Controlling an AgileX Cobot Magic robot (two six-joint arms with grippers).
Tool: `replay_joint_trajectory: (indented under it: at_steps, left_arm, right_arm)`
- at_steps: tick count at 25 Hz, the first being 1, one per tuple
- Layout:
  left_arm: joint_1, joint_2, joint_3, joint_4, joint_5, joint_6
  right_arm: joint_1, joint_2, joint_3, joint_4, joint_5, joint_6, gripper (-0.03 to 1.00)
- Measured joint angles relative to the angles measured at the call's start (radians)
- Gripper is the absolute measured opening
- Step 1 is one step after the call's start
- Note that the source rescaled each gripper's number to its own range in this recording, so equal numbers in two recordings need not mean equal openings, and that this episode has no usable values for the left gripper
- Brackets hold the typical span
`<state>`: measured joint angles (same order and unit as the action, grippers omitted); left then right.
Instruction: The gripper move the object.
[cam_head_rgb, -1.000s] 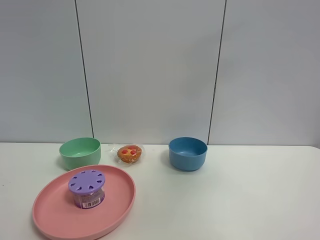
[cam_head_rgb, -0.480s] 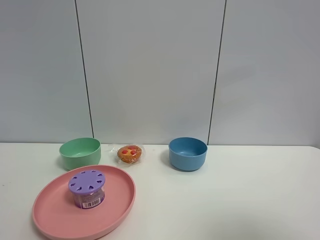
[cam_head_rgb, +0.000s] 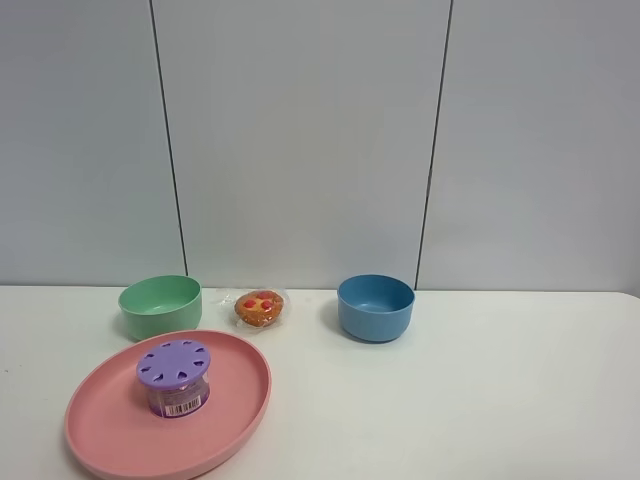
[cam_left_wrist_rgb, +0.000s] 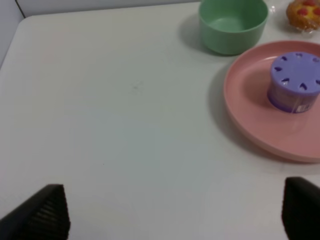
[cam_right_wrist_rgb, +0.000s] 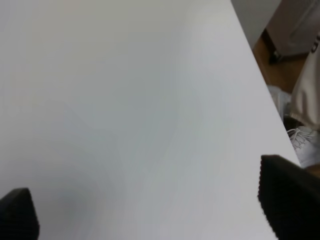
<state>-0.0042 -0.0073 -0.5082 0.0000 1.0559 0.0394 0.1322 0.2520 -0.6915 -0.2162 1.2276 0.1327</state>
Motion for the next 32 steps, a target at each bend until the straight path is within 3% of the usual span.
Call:
replay_joint_trajectory:
  at_steps: [6,12,20,32]
  left_arm:
    - [0.0,0.0,0.0,0.0,0.0,0.0]
    - [0.0,0.0,0.0,0.0,0.0,0.0]
    - [0.0,0.0,0.0,0.0,0.0,0.0]
    - [0.0,0.0,0.0,0.0,0.0,0.0]
  right_arm:
    - [-0.115,-0.068,0.037,0.102,-0.003,-0.021,0.65]
    - [-0.131,-0.143,0.135,0.183,-0.007,-0.066,0.65]
    - [-0.131,-0.192,0.18,0.189,-0.136,-0.07,0.65]
    - [-0.131,-0.194,0.186,0.19,-0.155,-0.07,0.65]
